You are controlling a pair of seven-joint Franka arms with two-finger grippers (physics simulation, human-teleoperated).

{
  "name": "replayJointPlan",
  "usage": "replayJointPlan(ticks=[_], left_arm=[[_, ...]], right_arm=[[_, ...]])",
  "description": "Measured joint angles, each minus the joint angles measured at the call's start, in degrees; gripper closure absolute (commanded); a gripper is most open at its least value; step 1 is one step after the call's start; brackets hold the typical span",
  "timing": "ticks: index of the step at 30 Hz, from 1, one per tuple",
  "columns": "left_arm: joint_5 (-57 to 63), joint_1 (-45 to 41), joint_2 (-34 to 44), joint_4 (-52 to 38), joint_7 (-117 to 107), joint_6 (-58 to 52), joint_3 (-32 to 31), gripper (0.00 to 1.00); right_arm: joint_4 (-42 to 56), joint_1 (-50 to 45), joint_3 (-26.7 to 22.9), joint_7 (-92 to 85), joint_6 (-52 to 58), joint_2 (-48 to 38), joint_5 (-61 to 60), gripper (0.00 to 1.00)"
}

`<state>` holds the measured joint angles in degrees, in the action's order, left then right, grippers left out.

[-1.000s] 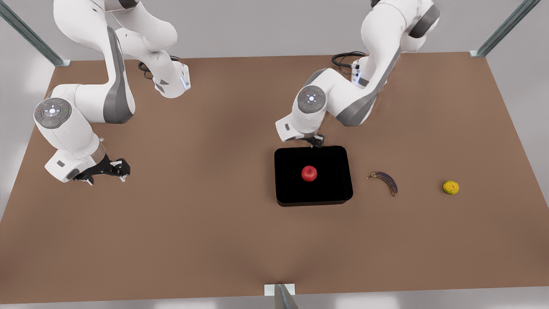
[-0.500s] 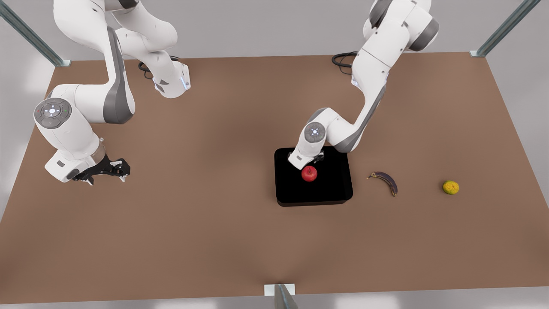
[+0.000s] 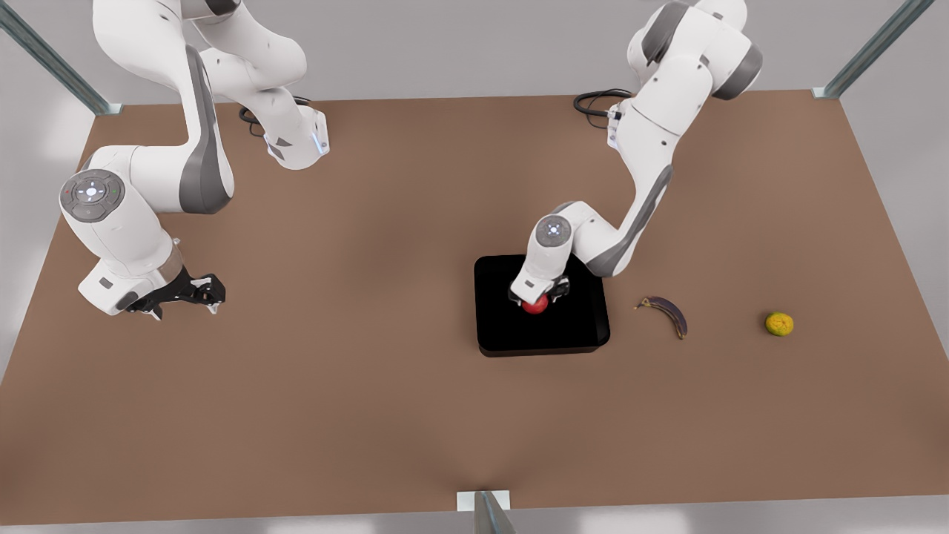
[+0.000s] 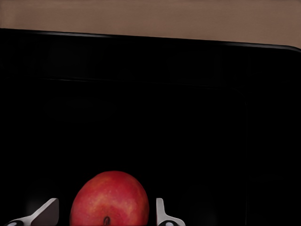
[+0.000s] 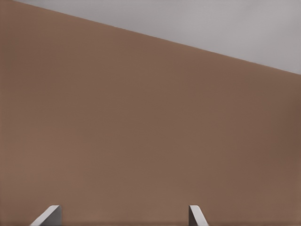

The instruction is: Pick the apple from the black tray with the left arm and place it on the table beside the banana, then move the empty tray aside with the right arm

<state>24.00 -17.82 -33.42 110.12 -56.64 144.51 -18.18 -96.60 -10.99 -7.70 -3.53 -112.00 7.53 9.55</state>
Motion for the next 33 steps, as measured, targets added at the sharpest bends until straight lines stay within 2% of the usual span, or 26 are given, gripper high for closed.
replayJointPlan(ticks=[11,12,16,25,30,33], left_arm=[[2.0,-0.1,-1.3,0.2,-4.1,0.8,-0.1,0.00],[2.0,-0.2,-1.5,0.3,-4.4,0.8,-0.1,0.04],[2.1,-0.2,-1.8,0.1,-5.6,0.9,-0.1,0.31],[1.7,0.2,0.5,-0.1,-6.7,1.0,-0.1,0.30],[1.2,3.6,4.3,-2.5,-6.1,-2.8,-0.5,0.30],[-3.1,9.5,10.0,-2.8,-3.5,-7.8,-0.5,0.30]], right_arm=[[0.0,0.0,0.1,0.0,0.0,0.1,0.0,0.00],[0.0,0.0,0.1,0.0,0.0,0.1,0.0,0.00],[0.0,0.0,0.1,0.0,0.0,0.1,0.0,0.00],[0.0,0.0,0.1,0.0,0.0,0.1,0.0,0.00],[0.0,0.0,0.1,0.0,0.0,0.1,0.0,0.00],[0.0,0.0,0.1,0.0,0.0,0.1,0.0,0.00]])
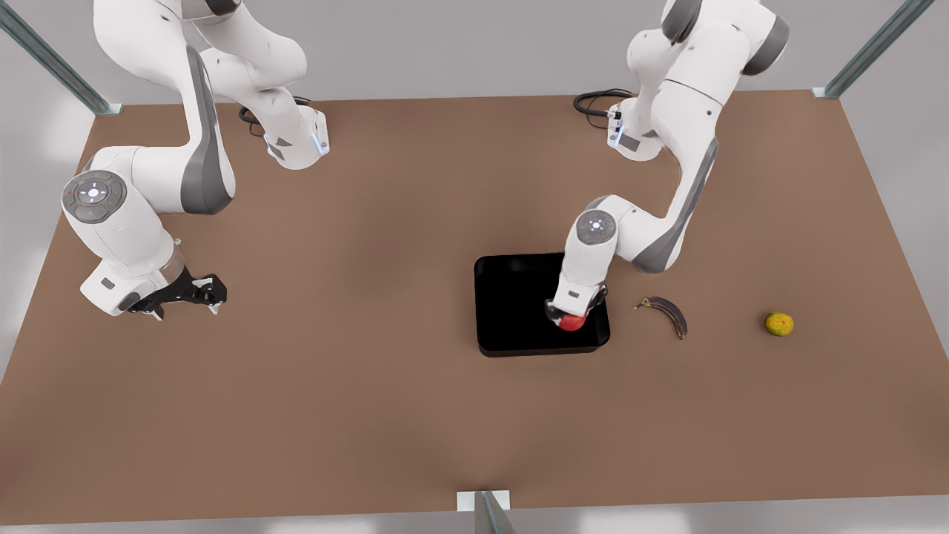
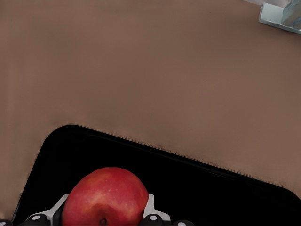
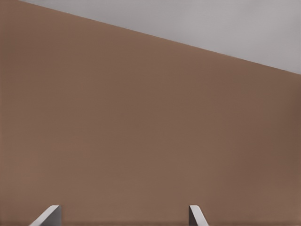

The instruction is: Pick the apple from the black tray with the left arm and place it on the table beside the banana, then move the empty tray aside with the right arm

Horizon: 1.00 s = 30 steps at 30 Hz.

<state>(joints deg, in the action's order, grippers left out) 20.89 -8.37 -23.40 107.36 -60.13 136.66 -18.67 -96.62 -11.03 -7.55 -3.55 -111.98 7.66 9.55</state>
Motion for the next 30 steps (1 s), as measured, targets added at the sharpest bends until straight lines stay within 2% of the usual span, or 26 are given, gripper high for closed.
replayJointPlan(ticks=[2,4,8,12,13,14,22,24,30], left_arm=[[-4.4,7.6,3.0,-0.1,3.7,-3.4,0.0,0.30],[-7.4,13.0,1.2,-2.0,8.1,-5.6,0.1,0.30],[-9.0,13.9,-9.2,-4.8,15.3,-4.7,0.2,0.28],[-8.0,15.1,-12.5,-5.0,20.7,-2.7,0.7,0.28],[-7.1,16.1,-12.7,-5.0,21.8,-2.3,0.7,0.20],[-6.3,16.6,-12.8,-5.1,23.0,-2.1,0.8,0.00],[-4.0,16.7,-12.8,-5.2,29.4,-1.0,0.7,0.00],[-3.9,17.1,-15.2,-6.5,30.6,-0.9,0.9,0.00],[-4.7,17.3,-18.5,-9.6,35.0,-0.7,0.9,0.00]], right_arm=[[0.1,-0.1,0.5,0.0,0.0,0.7,0.0,0.00],[0.1,-1.9,1.1,0.0,0.0,1.0,0.1,0.00],[1.2,-13.3,1.5,0.2,0.0,1.1,0.1,0.00],[3.7,-19.7,2.6,1.4,0.0,4.3,-5.0,0.00],[3.9,-20.6,2.7,2.4,0.0,5.7,-6.8,0.00],[4.2,-22.0,2.9,3.6,0.0,7.1,-8.1,0.00],[9.8,-29.0,3.0,18.1,-3.2,17.7,-12.5,0.02],[11.5,-30.8,3.0,22.8,-5.0,20.6,-13.5,0.06],[12.0,-33.6,3.0,35.2,-10.2,25.7,-14.7,0.05]])
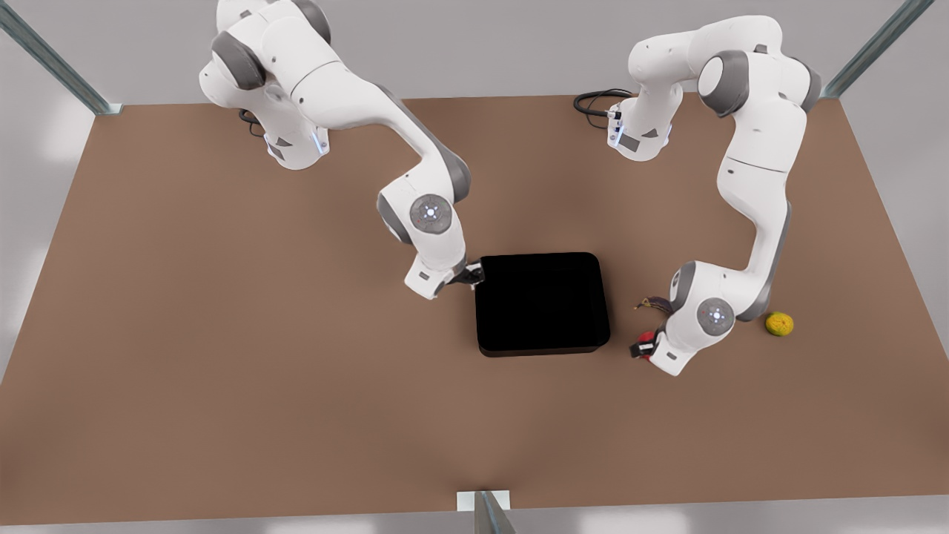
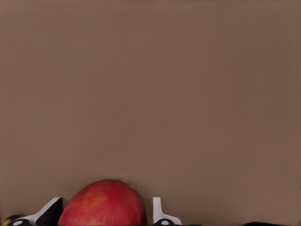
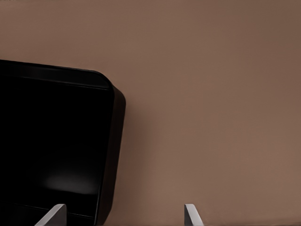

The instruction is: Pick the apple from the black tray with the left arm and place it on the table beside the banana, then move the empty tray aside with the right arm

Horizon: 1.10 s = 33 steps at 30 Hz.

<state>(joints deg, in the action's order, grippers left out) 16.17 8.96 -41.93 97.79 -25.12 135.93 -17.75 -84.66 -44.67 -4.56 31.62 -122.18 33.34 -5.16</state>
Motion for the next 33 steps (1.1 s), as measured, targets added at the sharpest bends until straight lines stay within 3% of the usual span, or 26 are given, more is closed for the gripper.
replayJointPlan(ticks=[5,8,9,11,13,21,22,24,33], left_arm=[[-2.5,0.2,3.8,-7.9,1.8,-5.3,-1.4,0.00],[-6.8,1.0,12.7,-21.8,3.9,-19.6,-3.9,0.00],[-6.7,1.8,17.1,-20.9,5.0,-24.3,-4.0,0.00],[-7.7,5.0,29.4,-8.3,7.2,-28.2,-4.0,0.00],[-11.1,6.0,33.8,-4.5,9.2,-30.0,-3.7,0.00],[-11.3,5.9,30.0,-10.7,15.4,-32.4,-3.8,0.00],[-11.2,6.0,30.1,-11.0,16.0,-32.5,-4.2,0.00],[-11.2,5.8,30.3,-11.5,17.1,-32.7,-4.6,0.00],[-11.4,6.3,31.9,-12.6,20.7,-34.3,-5.6,0.00]], right_arm=[[0.4,-0.2,0.4,7.7,-3.5,4.8,0.0,0.04],[0.6,-0.9,1.0,11.4,-5.3,6.1,-0.4,0.00],[0.6,-1.1,1.2,12.5,-5.9,6.5,-0.6,0.00],[0.6,-1.3,1.8,14.5,-6.9,7.4,-0.9,0.00],[1.0,-1.4,2.3,16.2,-7.6,8.8,-1.1,0.00],[1.4,-1.7,2.5,21.0,-9.5,13.1,-0.8,0.04],[1.3,-2.0,2.5,21.4,-10.0,13.3,-0.8,0.06],[1.2,-2.1,2.7,22.0,-10.7,13.5,-0.9,0.24],[0.8,-1.0,2.8,22.3,-11.5,11.8,-1.1,0.42]])
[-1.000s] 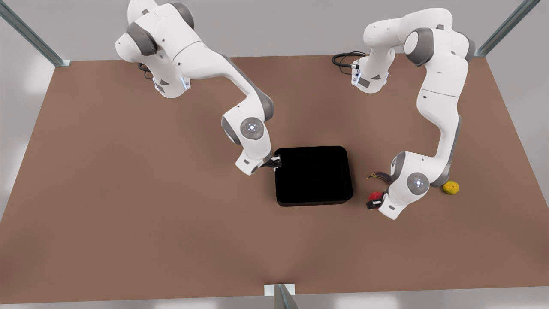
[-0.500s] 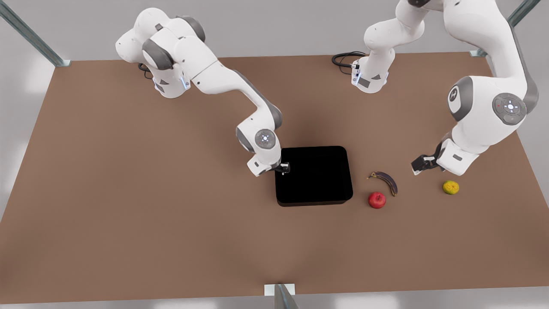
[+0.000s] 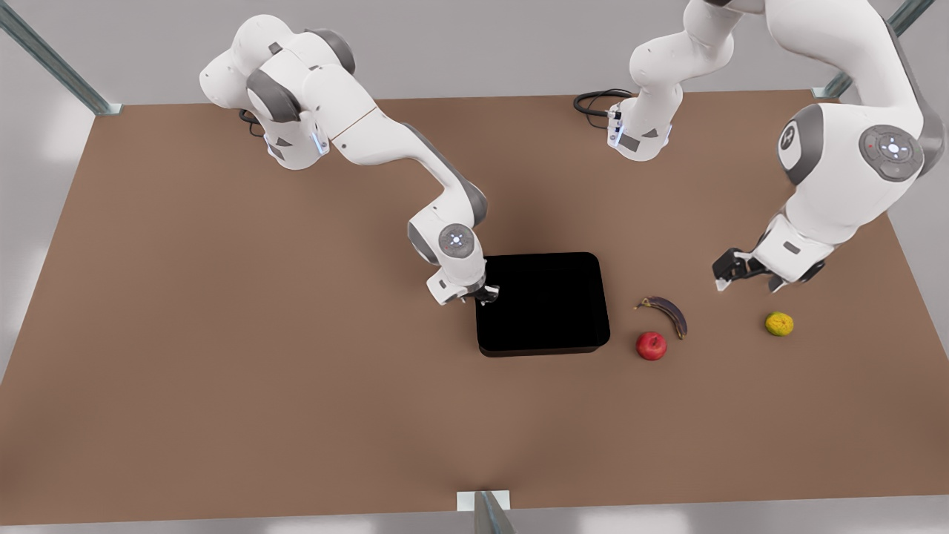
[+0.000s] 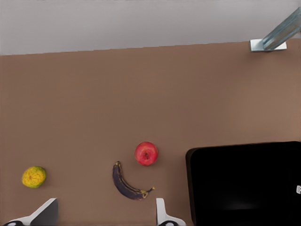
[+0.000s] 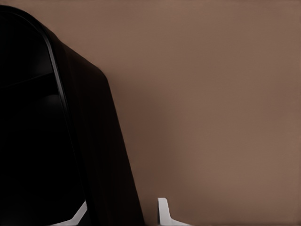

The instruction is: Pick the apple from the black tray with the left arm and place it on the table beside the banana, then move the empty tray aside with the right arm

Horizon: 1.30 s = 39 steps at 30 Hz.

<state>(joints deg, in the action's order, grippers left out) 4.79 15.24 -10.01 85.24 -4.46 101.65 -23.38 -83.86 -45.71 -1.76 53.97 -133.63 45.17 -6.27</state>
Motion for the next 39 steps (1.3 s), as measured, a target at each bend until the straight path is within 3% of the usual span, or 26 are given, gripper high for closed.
replayJointPlan(ticks=[3,10,16,26,32,39], left_arm=[[-0.1,-0.1,-0.1,-0.2,0.8,-0.7,0.0,0.00],[0.0,-0.4,-0.7,0.1,2.3,-1.5,-0.3,0.00],[0.1,-1.0,-1.1,0.5,3.2,-1.7,-1.1,0.00],[0.3,-1.2,-0.9,0.5,4.1,-1.9,-1.7,0.00],[0.3,-1.1,-1.0,0.6,4.5,-1.9,-1.7,0.00],[0.3,-1.1,-1.0,0.6,4.8,-2.0,-1.7,0.00]], right_arm=[[-0.2,0.0,-0.1,-0.6,0.0,0.0,0.0,0.45],[-1.2,0.3,-0.1,-2.4,-0.1,0.1,0.1,0.67],[-1.2,0.4,-0.1,-3.9,0.5,-0.7,0.0,0.78],[-3.7,2.4,-0.4,-8.1,5.1,-8.3,-0.2,0.82],[-12.2,12.2,-0.7,-16.3,6.5,-19.6,-0.2,0.83],[-13.7,26.7,-0.7,-32.4,7.4,-25.8,-0.2,0.82]])
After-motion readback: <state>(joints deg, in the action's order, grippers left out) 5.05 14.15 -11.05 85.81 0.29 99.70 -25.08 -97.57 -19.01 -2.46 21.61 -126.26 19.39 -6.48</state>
